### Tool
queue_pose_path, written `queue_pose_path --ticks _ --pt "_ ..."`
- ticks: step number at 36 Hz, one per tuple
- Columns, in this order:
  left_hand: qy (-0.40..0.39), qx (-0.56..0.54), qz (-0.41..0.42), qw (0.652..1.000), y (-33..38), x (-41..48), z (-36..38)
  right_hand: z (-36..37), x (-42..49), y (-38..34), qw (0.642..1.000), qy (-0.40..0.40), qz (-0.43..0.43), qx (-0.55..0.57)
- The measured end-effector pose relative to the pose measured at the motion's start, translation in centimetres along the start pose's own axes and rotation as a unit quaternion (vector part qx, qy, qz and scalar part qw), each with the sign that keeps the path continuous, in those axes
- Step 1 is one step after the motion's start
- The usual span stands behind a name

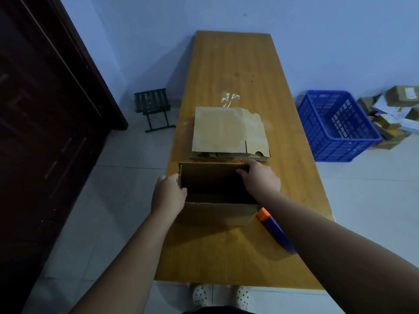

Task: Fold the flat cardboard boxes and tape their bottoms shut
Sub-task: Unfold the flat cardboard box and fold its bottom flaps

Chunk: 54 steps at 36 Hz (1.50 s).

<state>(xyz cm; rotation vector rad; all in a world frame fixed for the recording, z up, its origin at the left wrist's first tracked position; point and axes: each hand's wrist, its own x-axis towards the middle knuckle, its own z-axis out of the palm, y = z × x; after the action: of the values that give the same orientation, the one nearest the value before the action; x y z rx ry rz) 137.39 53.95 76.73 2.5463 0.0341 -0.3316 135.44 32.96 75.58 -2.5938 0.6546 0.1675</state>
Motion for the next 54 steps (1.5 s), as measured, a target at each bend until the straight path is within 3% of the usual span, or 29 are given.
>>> queue_pose_path --ticks 3,8,13,18,25,31,34,41,48,54 --pt "-0.061 0.047 0.001 0.997 0.0 0.5 -0.3 0.4 -0.2 0.0 1.000 0.008 0.006 0.018" --pt "-0.227 0.111 -0.001 0.968 0.7 1.1 0.4 1.1 -0.1 -0.1 0.997 0.014 0.025 0.068" --pt "-0.246 0.101 -0.016 0.964 1.6 1.2 0.9 2.3 -0.5 -0.4 0.992 0.027 0.018 0.120" --pt "-0.207 0.046 -0.021 0.977 1.2 1.0 1.3 1.9 -0.2 0.2 0.982 -0.003 0.012 0.187" --pt "-0.177 -0.109 -0.038 0.977 -0.6 1.4 1.2 1.2 -0.7 1.8 0.964 -0.029 -0.019 0.263" --pt "-0.199 -0.221 0.043 0.954 -1.6 0.5 0.5 0.5 -0.8 3.0 0.956 -0.078 -0.030 0.281" --pt "-0.242 -0.203 0.090 0.945 -2.4 0.0 0.4 0.3 -1.0 3.2 0.948 -0.102 -0.037 0.298" --pt "-0.187 -0.222 0.107 0.951 -2.7 -0.1 0.8 0.0 -1.4 3.5 0.938 -0.128 -0.040 0.318" --pt "-0.027 -0.142 0.091 0.985 -2.3 -0.1 2.7 0.1 -1.7 3.6 0.947 -0.123 -0.049 0.294" --pt "0.085 -0.074 0.098 0.989 -2.8 -0.3 4.7 0.5 -1.8 4.0 0.938 -0.124 -0.044 0.320"
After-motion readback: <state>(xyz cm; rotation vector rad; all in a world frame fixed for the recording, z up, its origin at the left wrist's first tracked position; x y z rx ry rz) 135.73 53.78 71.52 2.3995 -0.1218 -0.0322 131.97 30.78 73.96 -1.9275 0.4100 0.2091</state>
